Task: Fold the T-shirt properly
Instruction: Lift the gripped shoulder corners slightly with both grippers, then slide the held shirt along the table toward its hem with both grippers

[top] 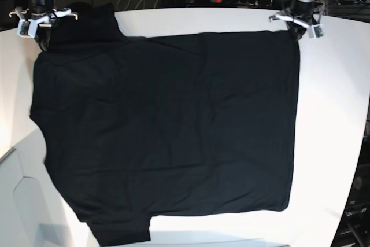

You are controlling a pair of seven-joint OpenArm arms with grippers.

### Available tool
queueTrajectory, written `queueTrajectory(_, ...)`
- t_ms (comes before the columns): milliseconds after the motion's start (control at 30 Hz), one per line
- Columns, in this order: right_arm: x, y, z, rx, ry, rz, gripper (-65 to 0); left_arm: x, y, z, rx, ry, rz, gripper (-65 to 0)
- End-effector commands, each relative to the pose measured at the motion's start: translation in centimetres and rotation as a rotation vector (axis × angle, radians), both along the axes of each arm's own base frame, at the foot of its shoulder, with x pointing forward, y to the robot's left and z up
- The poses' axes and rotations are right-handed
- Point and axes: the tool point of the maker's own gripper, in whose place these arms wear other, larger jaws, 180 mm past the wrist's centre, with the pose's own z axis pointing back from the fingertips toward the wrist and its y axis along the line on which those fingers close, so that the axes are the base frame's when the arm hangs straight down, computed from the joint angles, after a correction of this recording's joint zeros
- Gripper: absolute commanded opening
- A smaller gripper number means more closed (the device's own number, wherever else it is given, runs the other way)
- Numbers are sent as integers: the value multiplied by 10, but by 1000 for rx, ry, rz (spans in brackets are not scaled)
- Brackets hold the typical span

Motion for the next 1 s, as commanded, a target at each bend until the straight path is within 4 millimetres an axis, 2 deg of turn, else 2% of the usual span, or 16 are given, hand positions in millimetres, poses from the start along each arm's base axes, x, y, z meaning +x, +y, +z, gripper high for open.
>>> queueTrajectory(0, 7, 2, 13, -9, -52, 27, -650, 6, 7, 18, 35, -58, 6, -650)
queueTrajectory(133, 10, 0, 16, -14, -63, 21, -650, 10, 23, 47, 97, -115, 39, -650)
queueTrajectory(233, 7, -1, 15, -14, -56, 20, -650, 12, 27, 56, 117, -132, 42, -650)
queueTrajectory(567, -14, -1, 7, -12, 2, 20, -650, -2, 29, 52, 119, -101, 50, -650)
queueTrajectory(767, -23, -8, 7, -27, 20, 1, -650, -6, 25, 60, 131, -101, 37, -650)
queueTrajectory(900, -22, -11, 9, -33, 14, -6, -650, -6, 30, 67, 136, -122, 56, -650)
queueTrajectory(967, -14, -10, 12, -33, -10, -4, -650, -4, 32, 71, 121, -143, 65, -650)
